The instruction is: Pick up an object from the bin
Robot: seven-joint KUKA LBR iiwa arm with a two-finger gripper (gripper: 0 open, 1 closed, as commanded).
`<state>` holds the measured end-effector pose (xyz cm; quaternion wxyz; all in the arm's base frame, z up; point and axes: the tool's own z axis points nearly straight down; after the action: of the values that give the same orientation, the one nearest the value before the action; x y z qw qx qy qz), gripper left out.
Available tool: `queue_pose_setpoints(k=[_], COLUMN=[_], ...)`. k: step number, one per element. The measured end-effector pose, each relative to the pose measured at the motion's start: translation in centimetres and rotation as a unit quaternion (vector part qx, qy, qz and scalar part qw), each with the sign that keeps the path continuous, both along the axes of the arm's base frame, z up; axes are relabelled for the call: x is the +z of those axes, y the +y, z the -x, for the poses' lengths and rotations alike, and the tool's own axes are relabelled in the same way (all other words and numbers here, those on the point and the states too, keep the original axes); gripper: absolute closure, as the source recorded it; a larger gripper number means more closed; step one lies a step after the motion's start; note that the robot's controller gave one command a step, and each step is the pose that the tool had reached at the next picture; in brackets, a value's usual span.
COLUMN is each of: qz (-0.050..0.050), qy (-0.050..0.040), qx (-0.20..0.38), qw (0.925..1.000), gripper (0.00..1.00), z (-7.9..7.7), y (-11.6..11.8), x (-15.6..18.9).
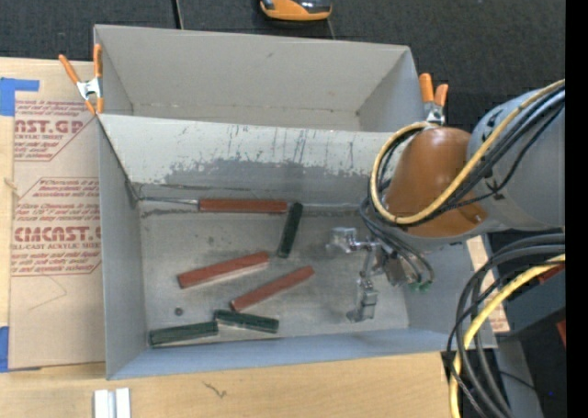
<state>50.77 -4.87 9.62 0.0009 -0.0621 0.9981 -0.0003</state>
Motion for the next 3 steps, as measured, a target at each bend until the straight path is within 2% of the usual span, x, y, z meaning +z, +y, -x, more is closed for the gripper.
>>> queue_pose_setpoints(k=[1, 2, 3], qz=[-0.001, -0.001, 0.0], qy=[0.0016, 0.0013, 0.0001], qx=[-0.036, -0.008, 0.018], qw=[0.9993, 1.0, 0.9998], gripper=[0.0, 0.0, 0.0], z=[-1.0, -0.5, -0.5], y=[4.8, 9.6, 7.7], x=[2.2, 1.5, -2.2])
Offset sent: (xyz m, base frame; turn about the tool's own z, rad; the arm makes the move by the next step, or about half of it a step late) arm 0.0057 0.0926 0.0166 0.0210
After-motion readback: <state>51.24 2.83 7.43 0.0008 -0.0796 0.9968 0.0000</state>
